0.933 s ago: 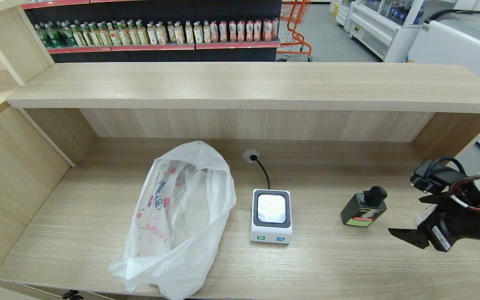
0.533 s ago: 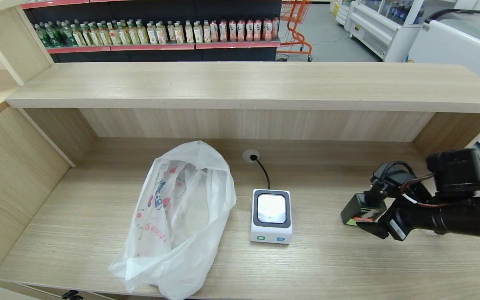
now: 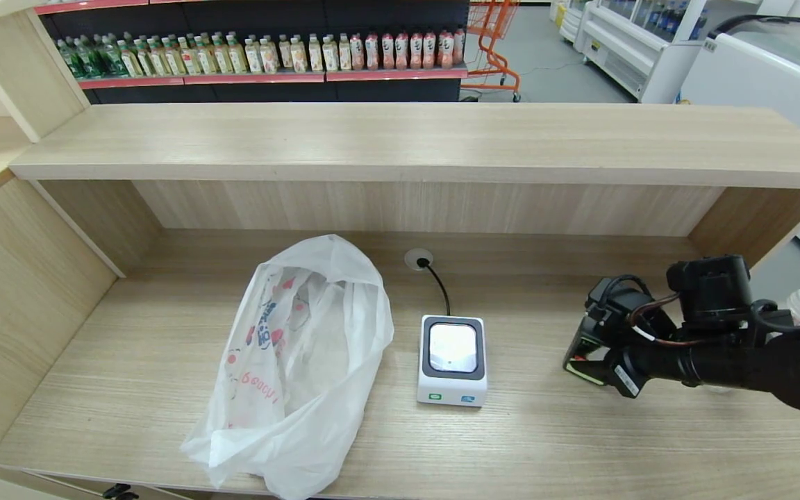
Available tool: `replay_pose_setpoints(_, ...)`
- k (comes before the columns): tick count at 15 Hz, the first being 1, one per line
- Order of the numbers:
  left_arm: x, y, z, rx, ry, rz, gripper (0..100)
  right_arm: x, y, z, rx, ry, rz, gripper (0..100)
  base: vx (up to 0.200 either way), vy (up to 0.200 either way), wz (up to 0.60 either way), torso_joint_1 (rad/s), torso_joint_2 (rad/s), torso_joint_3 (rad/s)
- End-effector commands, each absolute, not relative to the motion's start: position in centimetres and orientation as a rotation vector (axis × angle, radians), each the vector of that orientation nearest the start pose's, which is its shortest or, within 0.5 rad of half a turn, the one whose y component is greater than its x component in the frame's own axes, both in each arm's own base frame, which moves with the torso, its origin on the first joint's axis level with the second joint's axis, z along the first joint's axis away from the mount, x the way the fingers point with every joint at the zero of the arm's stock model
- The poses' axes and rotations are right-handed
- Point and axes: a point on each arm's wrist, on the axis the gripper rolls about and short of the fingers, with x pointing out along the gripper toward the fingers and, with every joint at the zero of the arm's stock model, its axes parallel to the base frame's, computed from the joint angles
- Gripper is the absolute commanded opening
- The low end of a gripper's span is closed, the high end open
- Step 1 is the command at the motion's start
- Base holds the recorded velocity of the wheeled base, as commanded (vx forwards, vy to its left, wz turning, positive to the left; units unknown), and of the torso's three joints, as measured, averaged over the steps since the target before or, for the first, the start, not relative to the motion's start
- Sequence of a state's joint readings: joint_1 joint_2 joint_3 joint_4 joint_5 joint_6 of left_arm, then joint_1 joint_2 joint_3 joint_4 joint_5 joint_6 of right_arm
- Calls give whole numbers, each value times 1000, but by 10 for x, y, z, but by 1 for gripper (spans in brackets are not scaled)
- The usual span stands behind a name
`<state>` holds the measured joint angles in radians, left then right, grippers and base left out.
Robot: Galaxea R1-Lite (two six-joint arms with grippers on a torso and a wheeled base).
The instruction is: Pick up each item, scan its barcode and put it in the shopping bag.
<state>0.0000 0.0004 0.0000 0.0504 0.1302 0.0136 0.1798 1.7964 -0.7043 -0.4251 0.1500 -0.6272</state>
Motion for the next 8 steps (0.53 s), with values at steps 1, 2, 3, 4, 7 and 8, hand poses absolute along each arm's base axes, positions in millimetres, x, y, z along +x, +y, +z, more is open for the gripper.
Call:
replay_pose_setpoints(1, -23, 3, 70, 17, 51, 130, 100, 290, 57, 108, -608, 547, 523, 0, 0, 0, 0, 0, 0, 0)
replay_pose_setpoints(2, -23, 3, 70, 17, 51, 130, 100, 289, 57, 110, -608, 540, 523, 0, 0, 0, 0, 0, 0, 0)
replay_pose_setpoints(3, -23, 3, 70, 17, 51, 130, 100, 288, 57, 112, -609, 528, 519, 0, 0, 0, 0, 0, 0, 0)
replay_pose_setpoints(4, -23, 3, 70, 17, 51, 130, 100, 284, 56, 116, -610, 501, 511, 0, 0, 0, 0, 0, 0, 0)
replay_pose_setpoints(7, -23, 3, 70, 17, 51, 130, 100, 260, 47, 152, -580, 376, 447, 0, 0, 0, 0, 0, 0, 0)
replay_pose_setpoints(8, -23, 3, 70, 17, 51, 130, 100, 251, 44, 162, -562, 341, 426, 0, 0, 0, 0, 0, 0, 0)
